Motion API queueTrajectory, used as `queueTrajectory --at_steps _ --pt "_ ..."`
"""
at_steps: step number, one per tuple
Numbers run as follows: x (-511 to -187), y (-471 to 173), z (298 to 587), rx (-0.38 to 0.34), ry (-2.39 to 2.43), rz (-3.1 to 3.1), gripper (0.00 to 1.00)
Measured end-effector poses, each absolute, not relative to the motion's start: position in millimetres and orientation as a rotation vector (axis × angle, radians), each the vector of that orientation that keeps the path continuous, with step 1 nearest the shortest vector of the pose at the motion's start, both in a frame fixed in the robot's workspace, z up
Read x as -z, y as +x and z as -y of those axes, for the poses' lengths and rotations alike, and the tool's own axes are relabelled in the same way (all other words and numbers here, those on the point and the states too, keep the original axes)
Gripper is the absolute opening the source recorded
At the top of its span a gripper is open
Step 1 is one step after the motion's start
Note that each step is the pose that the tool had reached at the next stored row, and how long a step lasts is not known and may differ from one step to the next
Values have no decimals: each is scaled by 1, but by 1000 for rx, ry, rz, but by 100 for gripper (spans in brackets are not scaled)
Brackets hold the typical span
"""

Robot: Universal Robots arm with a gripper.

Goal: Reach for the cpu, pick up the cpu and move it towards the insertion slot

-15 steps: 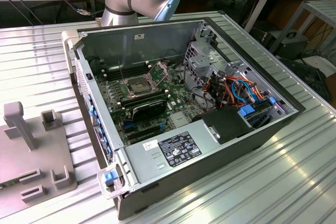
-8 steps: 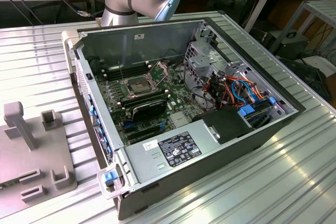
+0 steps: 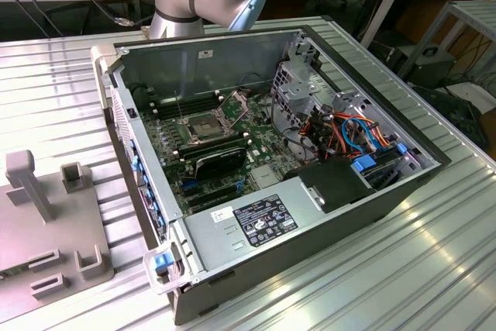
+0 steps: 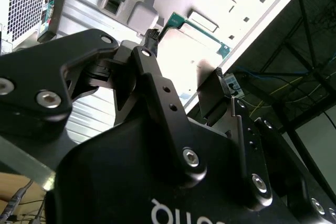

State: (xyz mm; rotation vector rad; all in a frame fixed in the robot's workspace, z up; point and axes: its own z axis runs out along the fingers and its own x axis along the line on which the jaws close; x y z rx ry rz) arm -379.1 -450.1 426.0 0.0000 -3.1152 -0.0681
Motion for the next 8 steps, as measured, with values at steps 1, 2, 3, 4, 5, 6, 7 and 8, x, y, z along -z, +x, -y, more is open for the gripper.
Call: queueTrajectory --at_steps 1,2,3,4,5,6,7,8 --pt "-426 -378 450 68 0 3115 55" --pt "-426 -377 450 68 0 3115 55" --pt "-426 -376 450 68 0 3115 55" --pt "-426 -375 450 68 0 3115 55" --pt "-426 -374 450 68 0 3115 55" --pt "-426 -373 450 68 0 3115 55" --pt "-426 -371 450 68 0 3115 55" --pt "-426 -369 450 68 0 3115 55"
